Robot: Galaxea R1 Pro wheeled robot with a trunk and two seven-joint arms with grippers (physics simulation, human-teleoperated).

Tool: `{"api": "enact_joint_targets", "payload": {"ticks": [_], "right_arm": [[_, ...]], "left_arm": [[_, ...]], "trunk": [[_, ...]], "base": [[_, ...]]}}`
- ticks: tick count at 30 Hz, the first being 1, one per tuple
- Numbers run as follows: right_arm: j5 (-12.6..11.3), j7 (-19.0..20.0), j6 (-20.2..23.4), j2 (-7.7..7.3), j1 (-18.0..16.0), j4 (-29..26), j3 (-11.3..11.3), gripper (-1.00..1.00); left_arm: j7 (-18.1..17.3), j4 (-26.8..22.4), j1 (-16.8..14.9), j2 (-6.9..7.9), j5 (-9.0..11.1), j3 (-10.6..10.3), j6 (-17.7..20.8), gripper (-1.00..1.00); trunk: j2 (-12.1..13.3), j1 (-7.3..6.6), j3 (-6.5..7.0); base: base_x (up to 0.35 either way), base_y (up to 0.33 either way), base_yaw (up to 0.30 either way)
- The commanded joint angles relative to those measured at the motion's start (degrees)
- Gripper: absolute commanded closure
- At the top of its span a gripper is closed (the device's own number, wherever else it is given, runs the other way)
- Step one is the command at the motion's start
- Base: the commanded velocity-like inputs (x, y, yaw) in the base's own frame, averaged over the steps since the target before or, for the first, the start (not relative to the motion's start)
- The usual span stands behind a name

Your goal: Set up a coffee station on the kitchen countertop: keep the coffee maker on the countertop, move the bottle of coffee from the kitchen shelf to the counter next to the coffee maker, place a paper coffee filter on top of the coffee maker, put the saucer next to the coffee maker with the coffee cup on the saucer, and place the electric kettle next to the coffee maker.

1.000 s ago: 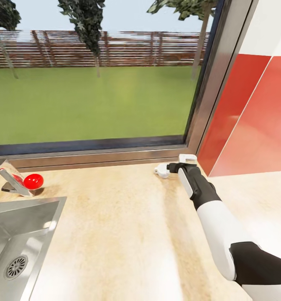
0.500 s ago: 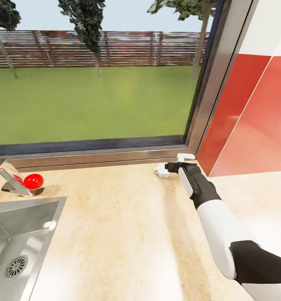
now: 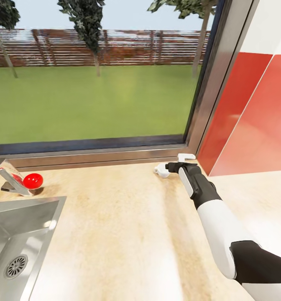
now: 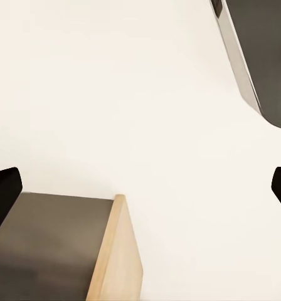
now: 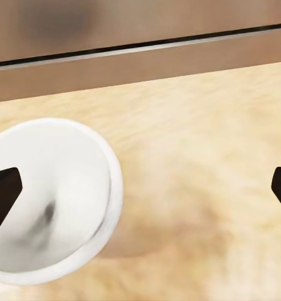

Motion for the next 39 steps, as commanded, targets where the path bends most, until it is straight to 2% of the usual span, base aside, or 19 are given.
{"api": "enact_joint_targets", "payload": {"ticks": [1, 28, 39], "right_arm": [[-0.5, -0.5, 0.2, -0.02, 0.0, -0.1, 0.2, -1.0], [-0.6, -0.5, 0.2, 0.06, 0.0, -0.1, 0.2, -1.0], [-0.6, -0.5, 0.2, 0.06, 0.0, -0.1, 0.2, -1.0]], "left_arm": [[0.1, 0.0, 0.0, -0.01, -0.6, 0.4, -0.2, -1.0], [0.1, 0.0, 0.0, -0.01, -0.6, 0.4, -0.2, -1.0], [0.1, 0.0, 0.0, -0.01, -0.6, 0.4, -0.2, -1.0]], "trunk": [[-0.1, 0.03, -0.17], [-0.1, 0.03, -1.84], [-0.1, 0.03, -2.52]], "base": [[0.0, 0.0, 0.0], [0.0, 0.0, 0.0], [0.0, 0.0, 0.082]]}}
